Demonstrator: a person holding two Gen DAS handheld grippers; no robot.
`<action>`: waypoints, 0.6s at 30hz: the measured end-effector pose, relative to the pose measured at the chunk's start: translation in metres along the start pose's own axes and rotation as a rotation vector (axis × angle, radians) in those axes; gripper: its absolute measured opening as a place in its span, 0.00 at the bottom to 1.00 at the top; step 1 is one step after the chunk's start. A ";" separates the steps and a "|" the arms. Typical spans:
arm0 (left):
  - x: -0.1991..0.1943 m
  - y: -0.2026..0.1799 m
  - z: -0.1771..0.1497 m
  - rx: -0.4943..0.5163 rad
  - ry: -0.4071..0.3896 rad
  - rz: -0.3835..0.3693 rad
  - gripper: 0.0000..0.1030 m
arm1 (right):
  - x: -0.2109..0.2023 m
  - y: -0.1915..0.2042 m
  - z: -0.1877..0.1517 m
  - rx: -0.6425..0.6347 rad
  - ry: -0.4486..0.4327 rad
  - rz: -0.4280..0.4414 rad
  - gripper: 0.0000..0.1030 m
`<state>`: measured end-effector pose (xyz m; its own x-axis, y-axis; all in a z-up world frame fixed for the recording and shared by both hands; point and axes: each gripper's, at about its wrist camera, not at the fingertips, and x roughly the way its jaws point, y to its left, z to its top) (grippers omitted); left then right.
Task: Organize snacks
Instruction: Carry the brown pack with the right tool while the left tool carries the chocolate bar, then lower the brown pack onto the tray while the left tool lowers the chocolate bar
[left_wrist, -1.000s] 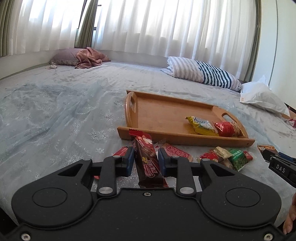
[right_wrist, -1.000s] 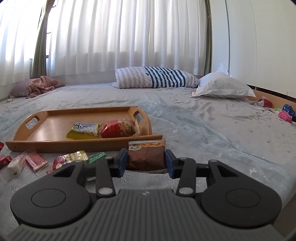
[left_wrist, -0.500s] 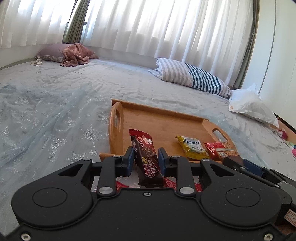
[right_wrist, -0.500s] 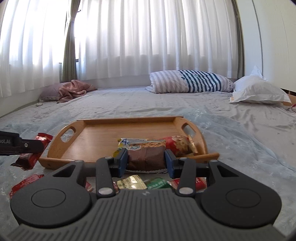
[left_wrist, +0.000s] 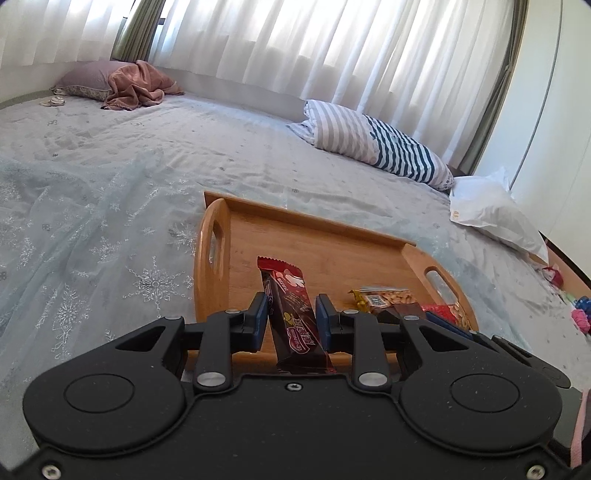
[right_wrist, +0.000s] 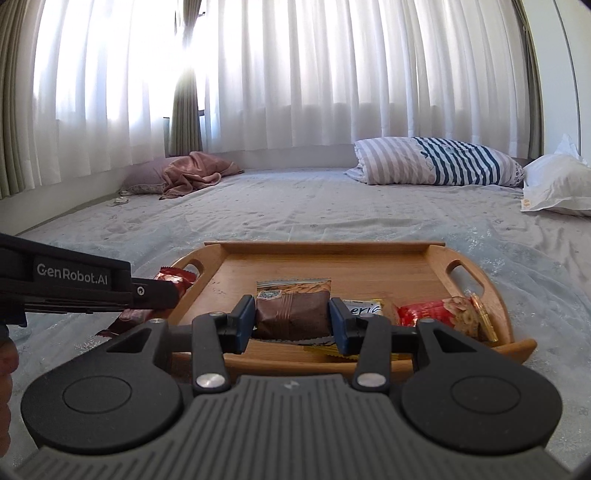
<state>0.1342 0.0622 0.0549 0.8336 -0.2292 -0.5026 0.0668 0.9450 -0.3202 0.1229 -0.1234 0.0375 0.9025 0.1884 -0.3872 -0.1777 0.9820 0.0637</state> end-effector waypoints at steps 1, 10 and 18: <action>0.004 0.001 0.002 -0.001 0.004 -0.001 0.25 | 0.005 0.000 0.000 0.004 0.007 0.001 0.46; 0.037 0.006 0.002 0.007 0.035 0.026 0.25 | 0.035 -0.002 0.002 0.036 0.052 0.014 0.46; 0.056 0.009 -0.001 0.025 0.056 0.041 0.25 | 0.049 -0.002 -0.002 0.037 0.095 0.041 0.39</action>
<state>0.1807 0.0577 0.0232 0.8040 -0.2018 -0.5593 0.0472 0.9594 -0.2782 0.1662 -0.1162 0.0164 0.8531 0.2286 -0.4690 -0.1978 0.9735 0.1146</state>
